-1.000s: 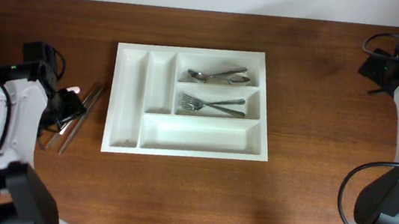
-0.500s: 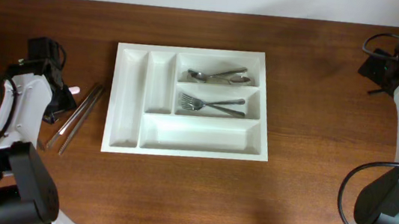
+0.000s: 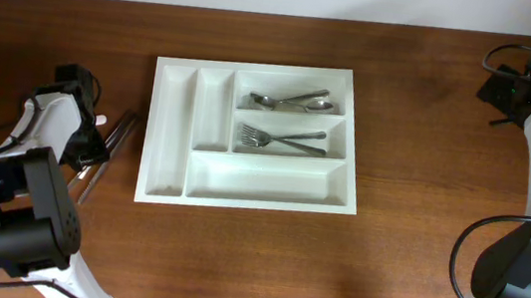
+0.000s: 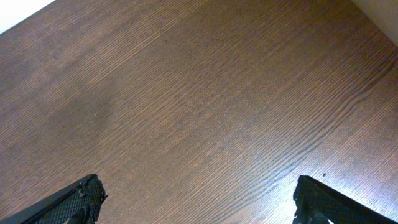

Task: Pack container
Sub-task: 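Move the left gripper to the long metal utensils left of the tray, then close the left gripper on the long metal utensils and lift them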

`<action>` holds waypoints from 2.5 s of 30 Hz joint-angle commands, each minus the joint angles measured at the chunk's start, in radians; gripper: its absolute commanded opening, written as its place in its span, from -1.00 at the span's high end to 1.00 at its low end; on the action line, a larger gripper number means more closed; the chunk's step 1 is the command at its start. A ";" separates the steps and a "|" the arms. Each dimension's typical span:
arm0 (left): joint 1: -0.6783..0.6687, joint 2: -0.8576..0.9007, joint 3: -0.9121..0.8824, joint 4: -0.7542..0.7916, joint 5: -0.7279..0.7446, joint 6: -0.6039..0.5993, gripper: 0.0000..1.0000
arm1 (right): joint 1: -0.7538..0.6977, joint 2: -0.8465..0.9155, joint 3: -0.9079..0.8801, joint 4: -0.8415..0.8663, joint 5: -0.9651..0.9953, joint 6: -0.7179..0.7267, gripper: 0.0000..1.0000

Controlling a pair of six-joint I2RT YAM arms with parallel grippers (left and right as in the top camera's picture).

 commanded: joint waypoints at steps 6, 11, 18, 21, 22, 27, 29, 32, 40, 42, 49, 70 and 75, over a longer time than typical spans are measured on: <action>0.000 0.063 0.005 0.042 0.011 0.012 -0.67 | -0.003 -0.004 0.006 0.000 0.002 0.001 -0.98; 0.000 0.072 0.005 0.060 0.011 0.012 -0.67 | -0.003 -0.004 0.006 0.000 0.002 0.001 -0.98; 0.000 0.072 0.007 0.058 0.041 0.013 -0.67 | -0.003 -0.003 0.006 0.000 0.002 0.001 -0.98; 0.000 0.072 0.009 0.054 0.053 0.013 -0.68 | -0.003 -0.003 0.006 0.000 0.002 0.001 -0.98; 0.000 0.072 0.011 0.050 0.053 0.013 -0.68 | -0.003 -0.003 0.006 0.000 0.002 0.001 -0.97; 0.000 0.072 0.039 0.016 0.086 0.013 -0.68 | -0.003 -0.003 0.006 0.000 0.002 0.001 -0.98; 0.000 0.072 0.056 0.002 0.113 0.013 -0.68 | -0.003 -0.003 0.006 0.000 0.002 0.001 -0.98; 0.000 0.072 0.088 -0.022 0.124 0.013 -0.68 | -0.003 -0.003 0.006 0.000 0.002 0.001 -0.98; 0.000 0.072 0.104 -0.026 0.197 0.012 -0.52 | -0.003 -0.003 0.006 0.000 0.002 0.001 -0.98; 0.000 0.072 0.104 -0.025 0.237 0.012 -0.43 | -0.003 -0.003 0.006 0.000 0.002 0.001 -0.98; 0.000 0.072 0.101 -0.032 0.262 0.012 -0.41 | -0.003 -0.003 0.006 0.000 0.002 0.001 -0.98; 0.000 0.072 -0.001 0.011 0.262 0.013 0.40 | -0.003 -0.003 0.006 0.000 0.002 0.001 -0.98; 0.000 0.072 -0.031 0.038 0.262 0.013 0.41 | -0.003 -0.003 0.006 0.000 0.002 0.001 -0.98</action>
